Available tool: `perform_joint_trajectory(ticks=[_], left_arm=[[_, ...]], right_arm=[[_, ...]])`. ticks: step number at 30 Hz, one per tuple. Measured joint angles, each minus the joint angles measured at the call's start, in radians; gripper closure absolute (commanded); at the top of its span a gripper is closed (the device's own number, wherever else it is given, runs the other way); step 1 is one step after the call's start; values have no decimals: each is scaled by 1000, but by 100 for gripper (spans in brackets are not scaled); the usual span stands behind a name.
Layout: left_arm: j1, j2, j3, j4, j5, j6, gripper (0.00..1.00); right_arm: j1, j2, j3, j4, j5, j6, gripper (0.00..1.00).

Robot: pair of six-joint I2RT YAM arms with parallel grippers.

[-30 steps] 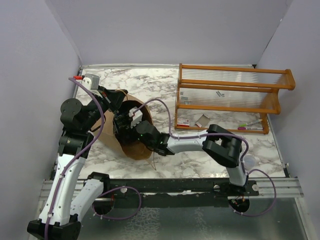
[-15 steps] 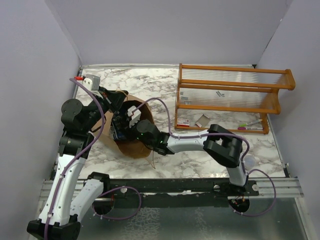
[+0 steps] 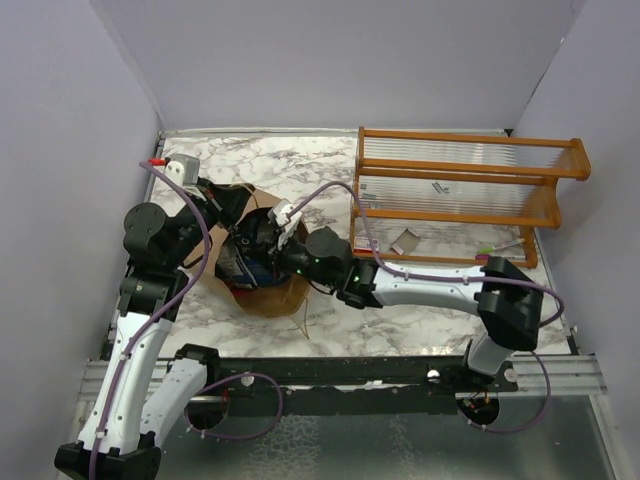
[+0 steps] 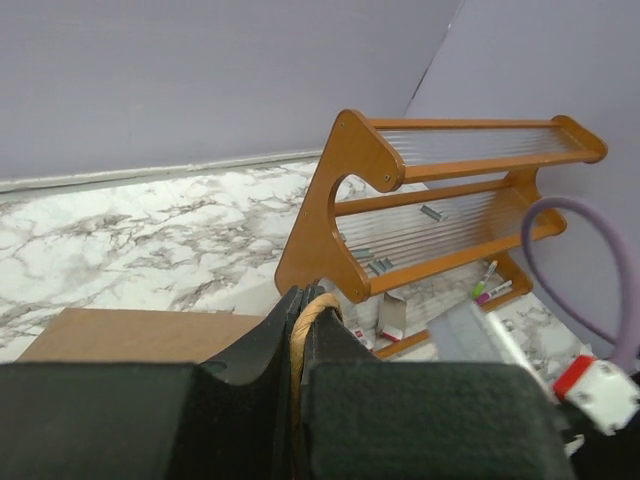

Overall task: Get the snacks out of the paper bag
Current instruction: Adjust the snack in the paper bag.

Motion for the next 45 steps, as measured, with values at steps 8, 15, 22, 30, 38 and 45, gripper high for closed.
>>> perform_joint_trajectory(ticks=[8,15,22,30,38,45], left_arm=[[0,-26,-25,21,-21,6,100],[0,-26,-24,21,-63,10,100],[0,-25,-24,22,-90,8,100],[0,-22,-24,22,-93,0,100],[0,-18,-24,21,-93,-7,100],[0,-11,-24,21,-93,-10,100]], right_arm=[[0,-180,-59,-106,-5,-71,99],[0,-267,-94,-207,6,-124,98],[0,-272,-96,-221,10,-135,98],[0,-100,-62,-179,23,-61,82],[0,23,-13,-164,29,-23,43],[0,-17,-41,-182,27,-3,26]])
